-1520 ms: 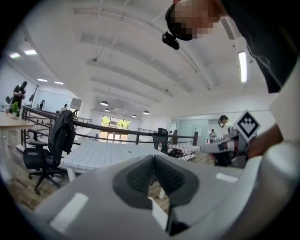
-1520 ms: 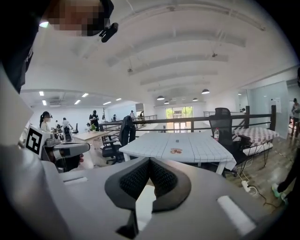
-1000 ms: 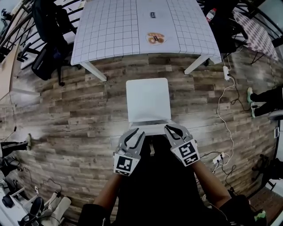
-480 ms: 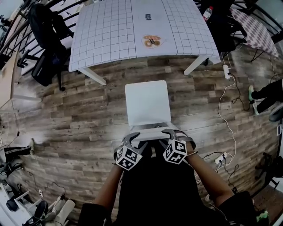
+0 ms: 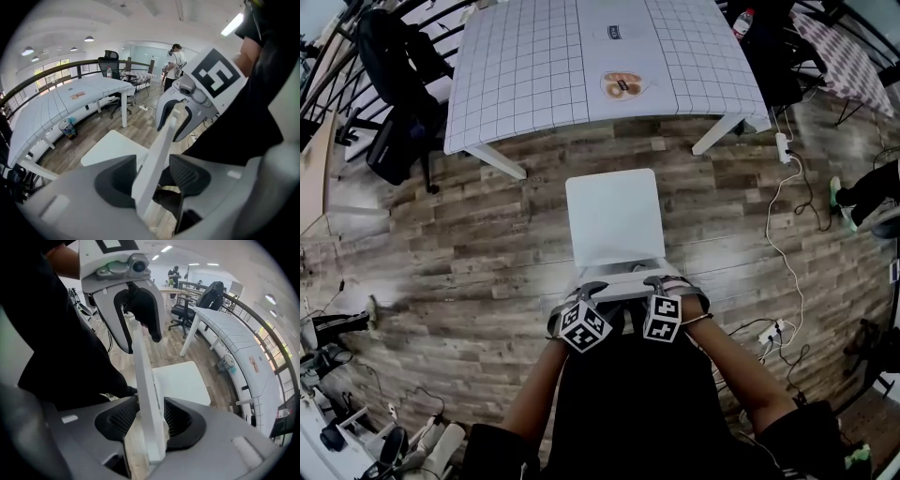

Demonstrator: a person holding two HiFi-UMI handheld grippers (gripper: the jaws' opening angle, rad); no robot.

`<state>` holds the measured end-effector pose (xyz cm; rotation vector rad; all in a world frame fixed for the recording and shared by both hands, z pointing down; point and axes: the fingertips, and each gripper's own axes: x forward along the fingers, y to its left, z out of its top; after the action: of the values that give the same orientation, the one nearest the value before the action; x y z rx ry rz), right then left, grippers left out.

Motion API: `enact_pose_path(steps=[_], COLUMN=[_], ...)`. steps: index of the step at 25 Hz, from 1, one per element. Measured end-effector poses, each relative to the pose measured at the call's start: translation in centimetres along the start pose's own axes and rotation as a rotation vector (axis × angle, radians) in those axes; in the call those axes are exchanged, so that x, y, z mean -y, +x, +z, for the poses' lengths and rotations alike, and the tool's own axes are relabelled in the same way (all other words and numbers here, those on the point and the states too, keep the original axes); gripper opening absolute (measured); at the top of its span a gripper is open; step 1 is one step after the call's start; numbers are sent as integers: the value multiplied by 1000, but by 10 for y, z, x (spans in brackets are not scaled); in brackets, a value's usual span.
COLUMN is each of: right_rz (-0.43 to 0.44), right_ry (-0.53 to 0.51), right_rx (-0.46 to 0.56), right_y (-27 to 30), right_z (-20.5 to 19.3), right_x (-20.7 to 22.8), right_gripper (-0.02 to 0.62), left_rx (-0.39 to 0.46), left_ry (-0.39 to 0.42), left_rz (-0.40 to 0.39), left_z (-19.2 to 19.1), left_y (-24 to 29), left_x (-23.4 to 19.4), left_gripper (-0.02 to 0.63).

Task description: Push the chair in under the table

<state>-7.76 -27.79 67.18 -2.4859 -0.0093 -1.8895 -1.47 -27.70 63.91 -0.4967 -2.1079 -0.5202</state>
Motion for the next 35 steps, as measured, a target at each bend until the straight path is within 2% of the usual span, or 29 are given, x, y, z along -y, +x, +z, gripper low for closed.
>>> enact_pose_path(steps=[4, 9, 13, 16, 18, 24, 29, 32, 35], right_rz=[0, 12, 8, 17, 15, 8, -30, -65, -96], right_ry=[-30, -16, -47, -46, -55, -57, -129, -175, -186], right_rx=[-34, -37, -55, -48, -56, -71, -123, -147, -145], right_y=[10, 21, 30, 37, 41, 54, 63, 67, 67], right_z=[-7, -10, -11, -8, -9, -13, -19, -22, -24], right_x=[0, -2, -5, -7, -10, -13, -11, -9, -5], right_gripper=[186, 184, 184, 186, 186, 186, 178, 159, 126], left_rx=[-64, -134, -189, -204, -216, -309, -333, -355, -347], left_ry=[56, 146, 244, 241, 254, 397, 374, 390, 409], left_rz=[-23, -49, -76, -114, -111, -110, -98, -73, -39], left_z=[-8, -18, -25, -26, -27, -45, -56, -64, -62], left_y=[10, 23, 33, 42, 48, 61, 65, 68, 73], left_x=[1, 6, 14, 21, 22, 25, 17, 12, 10], left_gripper=[222, 222, 222, 222, 222, 222, 221, 222, 190])
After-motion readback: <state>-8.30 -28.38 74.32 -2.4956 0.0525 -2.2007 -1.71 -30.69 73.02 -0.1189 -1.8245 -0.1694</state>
